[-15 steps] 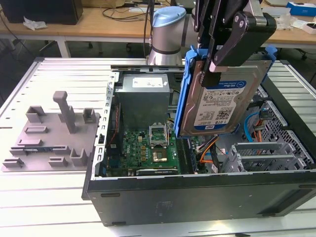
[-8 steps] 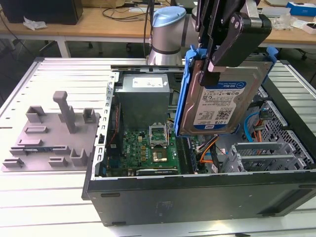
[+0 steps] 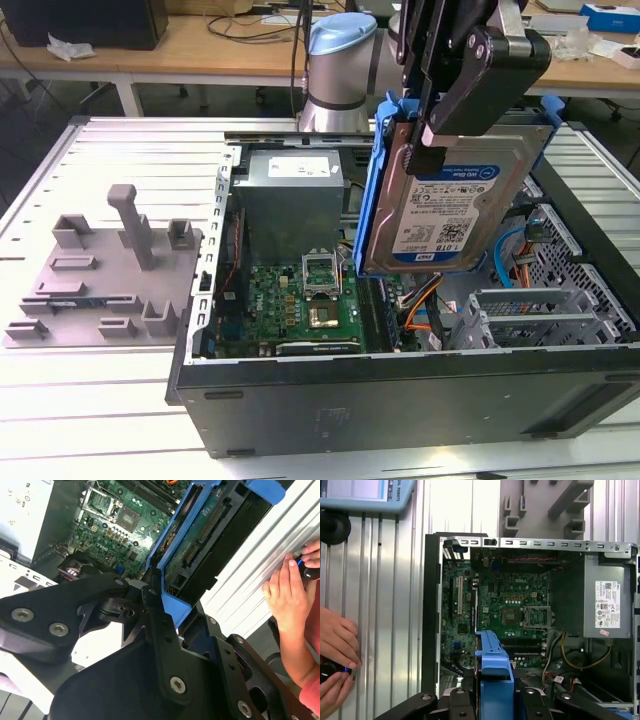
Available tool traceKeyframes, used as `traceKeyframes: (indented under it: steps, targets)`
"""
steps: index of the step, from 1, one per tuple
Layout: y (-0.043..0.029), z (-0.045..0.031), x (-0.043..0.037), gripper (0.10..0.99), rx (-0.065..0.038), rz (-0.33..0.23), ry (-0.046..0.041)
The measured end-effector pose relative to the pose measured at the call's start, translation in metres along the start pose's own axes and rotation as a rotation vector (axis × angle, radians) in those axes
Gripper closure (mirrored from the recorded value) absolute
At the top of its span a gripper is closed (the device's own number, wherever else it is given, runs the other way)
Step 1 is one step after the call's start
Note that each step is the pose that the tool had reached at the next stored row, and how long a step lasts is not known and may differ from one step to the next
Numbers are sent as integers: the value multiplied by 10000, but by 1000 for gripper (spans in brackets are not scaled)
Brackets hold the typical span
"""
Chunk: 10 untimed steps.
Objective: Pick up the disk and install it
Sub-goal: 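Insert the disk into the insertion slot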
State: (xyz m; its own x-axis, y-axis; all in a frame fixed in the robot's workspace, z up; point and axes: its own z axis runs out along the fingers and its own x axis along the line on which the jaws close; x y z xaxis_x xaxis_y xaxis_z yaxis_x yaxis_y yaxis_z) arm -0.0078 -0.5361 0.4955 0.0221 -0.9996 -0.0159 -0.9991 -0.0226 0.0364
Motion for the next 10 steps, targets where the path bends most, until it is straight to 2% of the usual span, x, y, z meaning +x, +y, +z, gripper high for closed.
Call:
traceKeyframes:
  steps: [3,7,10]
  targets:
    - [0,7,7,718,64,179,-14]
    - [-10,20,11,718,69,401,-23]
    - [-59,22,13,718,70,474,-25]
